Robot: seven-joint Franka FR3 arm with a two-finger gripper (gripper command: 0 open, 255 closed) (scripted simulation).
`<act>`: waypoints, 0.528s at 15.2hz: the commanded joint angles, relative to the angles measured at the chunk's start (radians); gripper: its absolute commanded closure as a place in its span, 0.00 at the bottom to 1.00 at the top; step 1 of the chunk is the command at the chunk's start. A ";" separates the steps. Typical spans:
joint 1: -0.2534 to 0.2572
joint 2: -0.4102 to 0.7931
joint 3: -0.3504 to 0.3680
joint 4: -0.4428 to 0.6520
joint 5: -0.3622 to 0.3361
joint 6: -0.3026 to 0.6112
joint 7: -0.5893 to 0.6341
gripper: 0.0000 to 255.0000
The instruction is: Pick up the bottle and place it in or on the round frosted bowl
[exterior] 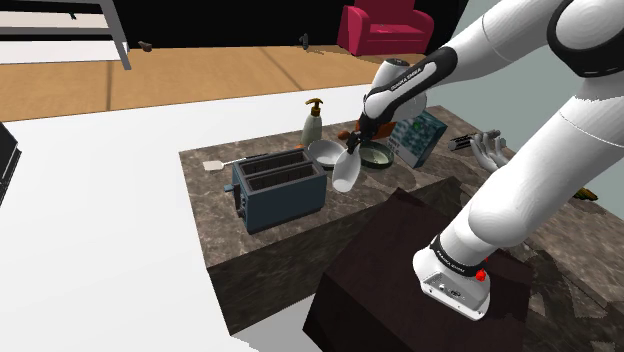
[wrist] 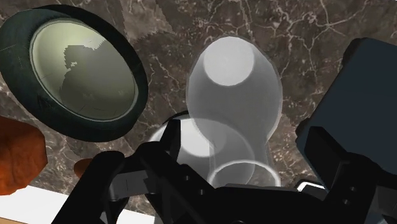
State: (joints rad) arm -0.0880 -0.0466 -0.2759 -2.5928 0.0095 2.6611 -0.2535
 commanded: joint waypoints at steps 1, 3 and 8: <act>0.000 0.002 0.000 0.000 0.001 0.003 0.000 0.00; 0.000 0.002 0.000 0.000 0.001 0.003 0.000 0.00; 0.000 0.002 0.000 0.000 0.001 0.003 0.000 1.00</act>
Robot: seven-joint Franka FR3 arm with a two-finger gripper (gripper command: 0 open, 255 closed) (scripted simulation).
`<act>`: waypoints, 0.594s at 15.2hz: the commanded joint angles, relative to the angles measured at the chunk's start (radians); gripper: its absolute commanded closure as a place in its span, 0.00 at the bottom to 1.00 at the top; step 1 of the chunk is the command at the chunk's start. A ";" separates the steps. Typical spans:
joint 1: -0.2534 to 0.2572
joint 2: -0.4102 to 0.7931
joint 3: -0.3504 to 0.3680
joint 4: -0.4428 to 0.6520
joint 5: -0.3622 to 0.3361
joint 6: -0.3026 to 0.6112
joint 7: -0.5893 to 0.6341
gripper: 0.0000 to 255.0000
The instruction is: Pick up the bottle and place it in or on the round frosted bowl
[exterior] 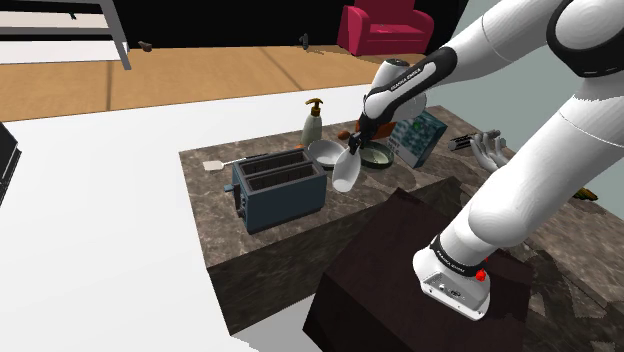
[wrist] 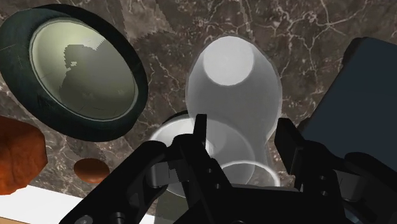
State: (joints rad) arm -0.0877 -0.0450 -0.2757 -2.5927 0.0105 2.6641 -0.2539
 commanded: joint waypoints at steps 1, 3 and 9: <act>0.000 0.000 0.000 -0.001 0.000 0.000 0.000 1.00; 0.000 0.001 0.000 0.000 0.000 0.000 0.000 1.00; -0.002 -0.026 0.001 0.004 -0.015 -0.031 0.011 1.00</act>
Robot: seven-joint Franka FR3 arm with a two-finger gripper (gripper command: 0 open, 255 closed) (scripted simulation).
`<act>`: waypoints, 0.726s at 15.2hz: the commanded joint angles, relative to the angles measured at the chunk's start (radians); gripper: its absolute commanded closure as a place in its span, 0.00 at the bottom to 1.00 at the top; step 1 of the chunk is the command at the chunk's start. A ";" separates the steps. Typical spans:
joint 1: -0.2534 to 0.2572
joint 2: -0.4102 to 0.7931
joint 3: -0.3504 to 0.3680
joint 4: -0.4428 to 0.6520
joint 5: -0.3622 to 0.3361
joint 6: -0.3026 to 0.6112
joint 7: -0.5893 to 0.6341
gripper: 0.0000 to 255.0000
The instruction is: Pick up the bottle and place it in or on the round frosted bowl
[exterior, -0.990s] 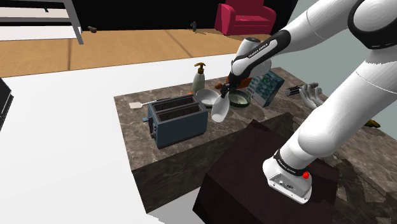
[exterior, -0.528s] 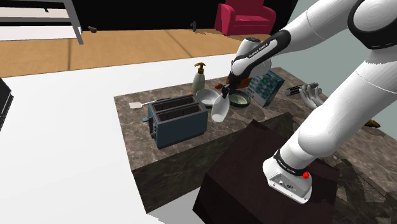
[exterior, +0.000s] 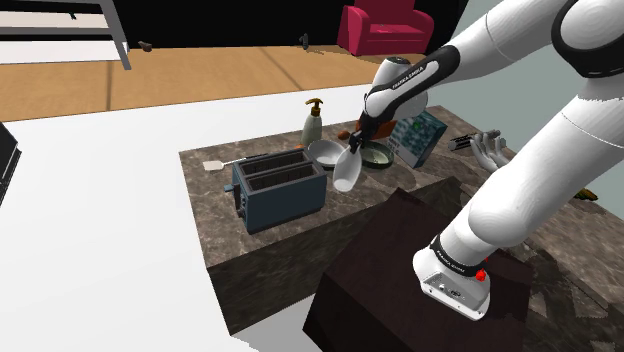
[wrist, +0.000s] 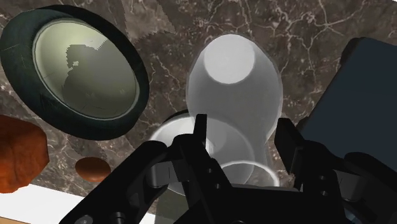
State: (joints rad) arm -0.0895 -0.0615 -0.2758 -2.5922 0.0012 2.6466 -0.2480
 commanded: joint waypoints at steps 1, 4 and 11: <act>-0.002 -0.023 0.001 0.007 -0.012 -0.029 0.011 1.00; -0.005 -0.061 0.004 0.017 -0.030 -0.076 0.024 1.00; -0.012 -0.139 0.012 0.049 -0.057 -0.185 0.045 1.00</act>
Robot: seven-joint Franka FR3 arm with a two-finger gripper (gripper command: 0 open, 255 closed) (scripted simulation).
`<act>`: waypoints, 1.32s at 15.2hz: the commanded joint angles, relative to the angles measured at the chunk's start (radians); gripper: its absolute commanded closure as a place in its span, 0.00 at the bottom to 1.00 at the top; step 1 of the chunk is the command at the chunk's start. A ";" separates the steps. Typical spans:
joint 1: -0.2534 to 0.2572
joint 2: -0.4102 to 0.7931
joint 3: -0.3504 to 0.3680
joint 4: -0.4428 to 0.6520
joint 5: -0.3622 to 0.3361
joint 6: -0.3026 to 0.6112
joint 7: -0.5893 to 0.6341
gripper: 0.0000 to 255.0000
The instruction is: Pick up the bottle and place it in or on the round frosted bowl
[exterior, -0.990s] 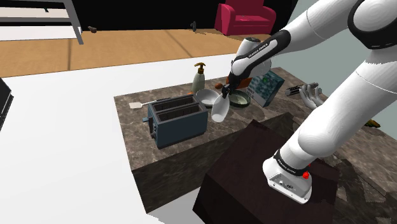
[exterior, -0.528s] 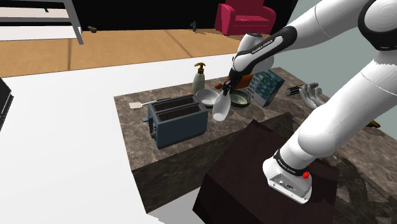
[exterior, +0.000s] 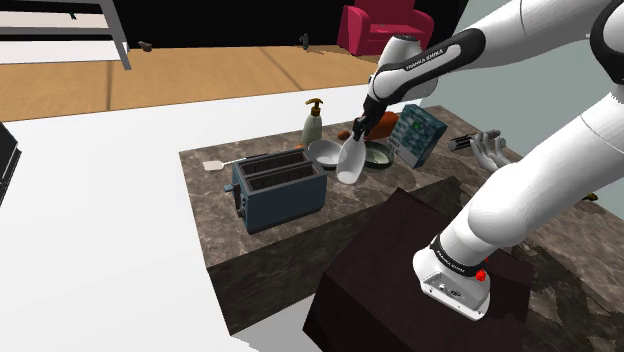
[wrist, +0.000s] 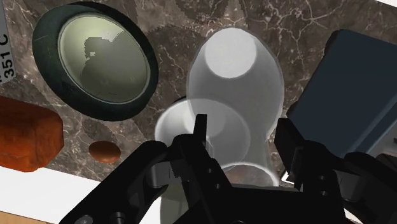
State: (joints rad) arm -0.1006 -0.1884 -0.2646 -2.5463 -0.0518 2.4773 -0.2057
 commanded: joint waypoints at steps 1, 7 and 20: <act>-0.002 -0.022 0.003 0.009 -0.006 -0.031 0.005 1.00; -0.006 -0.077 0.011 0.047 -0.018 -0.122 0.016 1.00; -0.009 -0.157 0.026 0.149 -0.028 -0.304 0.028 1.00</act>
State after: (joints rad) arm -0.1094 -0.3425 -0.2393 -2.4043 -0.0799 2.1834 -0.1786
